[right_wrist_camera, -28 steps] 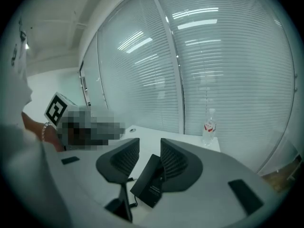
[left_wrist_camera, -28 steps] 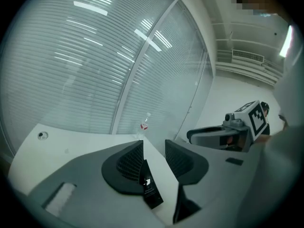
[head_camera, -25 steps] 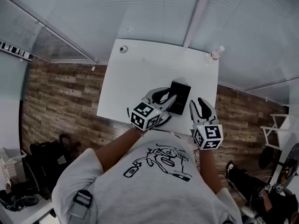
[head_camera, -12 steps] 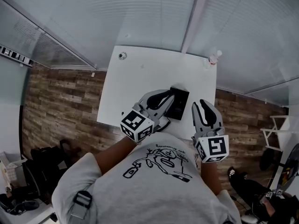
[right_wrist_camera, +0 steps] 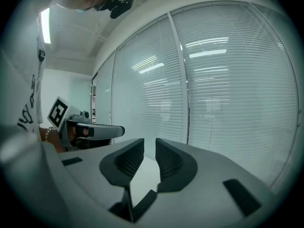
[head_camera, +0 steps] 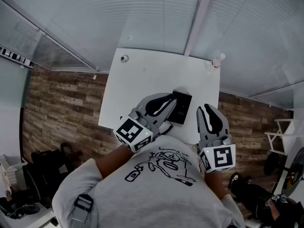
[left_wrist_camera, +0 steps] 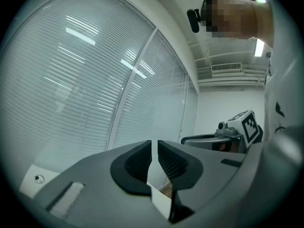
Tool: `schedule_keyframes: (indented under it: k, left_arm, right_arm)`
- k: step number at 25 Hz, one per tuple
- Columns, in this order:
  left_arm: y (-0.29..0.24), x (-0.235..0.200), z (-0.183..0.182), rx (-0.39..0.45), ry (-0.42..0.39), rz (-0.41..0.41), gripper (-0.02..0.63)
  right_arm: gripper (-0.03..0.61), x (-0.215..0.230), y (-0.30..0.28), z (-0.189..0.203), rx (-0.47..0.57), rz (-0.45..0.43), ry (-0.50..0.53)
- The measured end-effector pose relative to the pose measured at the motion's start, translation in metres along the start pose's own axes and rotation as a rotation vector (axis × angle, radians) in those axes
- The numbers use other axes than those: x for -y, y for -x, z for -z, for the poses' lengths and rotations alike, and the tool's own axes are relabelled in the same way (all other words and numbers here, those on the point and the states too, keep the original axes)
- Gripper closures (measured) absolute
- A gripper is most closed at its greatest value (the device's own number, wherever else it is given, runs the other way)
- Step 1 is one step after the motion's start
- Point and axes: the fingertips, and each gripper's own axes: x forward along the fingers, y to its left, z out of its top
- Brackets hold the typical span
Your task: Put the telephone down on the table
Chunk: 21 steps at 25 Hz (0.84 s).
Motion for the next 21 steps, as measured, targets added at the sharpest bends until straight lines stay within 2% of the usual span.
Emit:
schedule_keyframes:
  k: [21]
  left_arm:
    - [0.0006,0.0020,0.0018,-0.003,0.018,-0.002,0.574]
  right_arm:
    - [0.509,-0.0050,0.0037,0.0039,-0.010,-0.011,-0.008]
